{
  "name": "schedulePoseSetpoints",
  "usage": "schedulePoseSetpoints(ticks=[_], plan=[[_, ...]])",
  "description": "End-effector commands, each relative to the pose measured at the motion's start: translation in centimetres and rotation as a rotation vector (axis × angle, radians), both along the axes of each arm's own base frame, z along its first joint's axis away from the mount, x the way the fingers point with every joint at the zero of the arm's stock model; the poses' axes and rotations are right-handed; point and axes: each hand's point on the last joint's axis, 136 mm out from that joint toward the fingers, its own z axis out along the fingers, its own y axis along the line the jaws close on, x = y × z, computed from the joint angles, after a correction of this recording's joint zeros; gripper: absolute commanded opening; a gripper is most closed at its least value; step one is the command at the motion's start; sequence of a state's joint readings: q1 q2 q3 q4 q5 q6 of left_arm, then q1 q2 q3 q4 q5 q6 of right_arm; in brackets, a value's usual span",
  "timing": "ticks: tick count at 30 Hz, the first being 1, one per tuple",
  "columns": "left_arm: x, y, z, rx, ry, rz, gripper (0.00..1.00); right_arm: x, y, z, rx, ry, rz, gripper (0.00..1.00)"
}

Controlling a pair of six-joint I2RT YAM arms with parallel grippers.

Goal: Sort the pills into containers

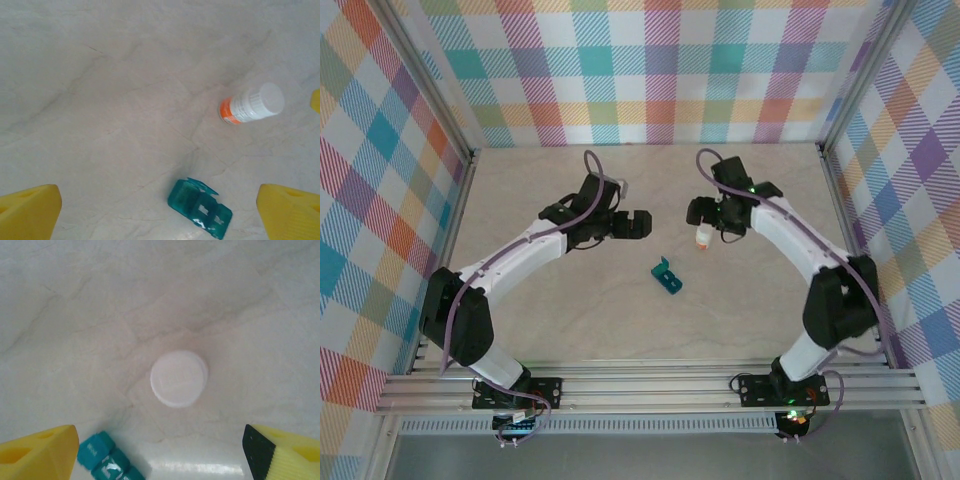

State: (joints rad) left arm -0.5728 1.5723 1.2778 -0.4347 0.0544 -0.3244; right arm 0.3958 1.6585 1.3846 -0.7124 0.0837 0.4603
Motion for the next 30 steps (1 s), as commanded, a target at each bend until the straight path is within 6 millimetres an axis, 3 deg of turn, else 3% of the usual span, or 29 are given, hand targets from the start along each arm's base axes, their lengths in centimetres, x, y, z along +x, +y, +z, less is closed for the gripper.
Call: schedulePoseSetpoints(ticks=[1,11,30], plan=[[1.9,1.5,3.1,-0.016,-0.092,0.056,1.0,0.6,-0.4,-1.1,-0.085,0.068,0.039,0.86],[4.6,3.8,3.4,-0.035,-0.128,0.148,1.0,2.0,0.0,-4.2,-0.14,0.153,0.069,0.83],[5.3,4.2,2.6,-0.052,-0.203,0.166,1.0,1.9,0.4,-7.4,-0.151,0.219,0.089,0.64]])
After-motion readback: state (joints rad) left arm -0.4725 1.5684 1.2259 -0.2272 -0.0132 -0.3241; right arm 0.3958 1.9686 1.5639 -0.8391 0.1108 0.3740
